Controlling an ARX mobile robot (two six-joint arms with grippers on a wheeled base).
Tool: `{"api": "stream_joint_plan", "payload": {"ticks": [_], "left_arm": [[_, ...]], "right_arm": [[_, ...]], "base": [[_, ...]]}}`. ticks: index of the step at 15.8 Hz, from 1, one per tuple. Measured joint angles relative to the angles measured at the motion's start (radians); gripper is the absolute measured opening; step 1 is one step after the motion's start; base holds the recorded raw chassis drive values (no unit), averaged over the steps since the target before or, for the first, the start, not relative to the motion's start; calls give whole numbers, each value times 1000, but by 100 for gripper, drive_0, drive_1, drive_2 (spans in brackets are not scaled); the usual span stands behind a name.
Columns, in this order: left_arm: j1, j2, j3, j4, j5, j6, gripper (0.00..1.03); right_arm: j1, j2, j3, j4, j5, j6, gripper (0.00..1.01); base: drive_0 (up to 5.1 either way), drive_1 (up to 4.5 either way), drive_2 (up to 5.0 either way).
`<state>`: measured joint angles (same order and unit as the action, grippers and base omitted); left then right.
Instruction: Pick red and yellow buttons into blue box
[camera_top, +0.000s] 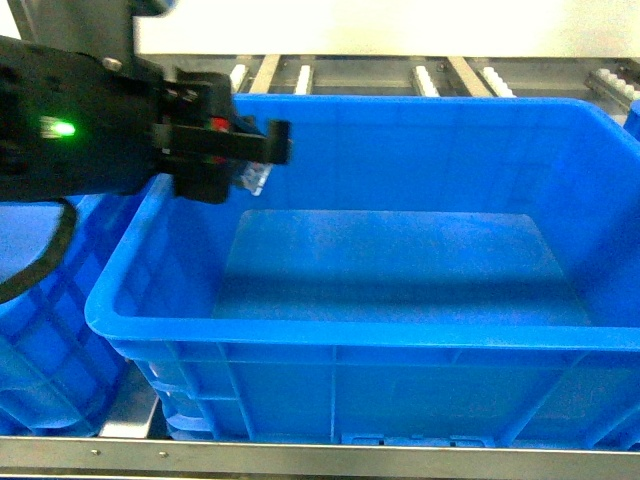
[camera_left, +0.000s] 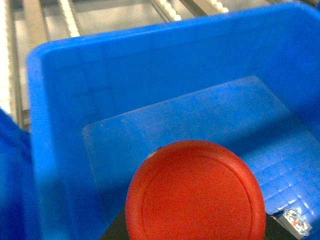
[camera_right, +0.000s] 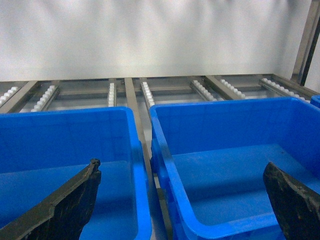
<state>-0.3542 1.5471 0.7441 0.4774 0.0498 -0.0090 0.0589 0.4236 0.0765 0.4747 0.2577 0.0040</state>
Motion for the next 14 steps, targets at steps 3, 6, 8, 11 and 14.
{"api": "stream_joint_plan", "payload": {"ticks": [3,6,8,11,14], "left_arm": [[-37,185,178,-63,3,127,23],[-63,275,278,-159,9,172,23],[-67,297,299,-179,29,159,39],[-60,294,295,-128,26,112,73],[-16,235,184,5,-44,55,99]], "right_arm": [[0,0,0,0,0,0,98],[0,0,0,0,0,0,98],[0,0,0,0,0,0,98],[0,0,0,0,0,0,98],[0,0,0,0,0,0,98]], "base": [[0,0,0],[0,0,0],[0,0,0],[0,0,0],[0,0,0]]}}
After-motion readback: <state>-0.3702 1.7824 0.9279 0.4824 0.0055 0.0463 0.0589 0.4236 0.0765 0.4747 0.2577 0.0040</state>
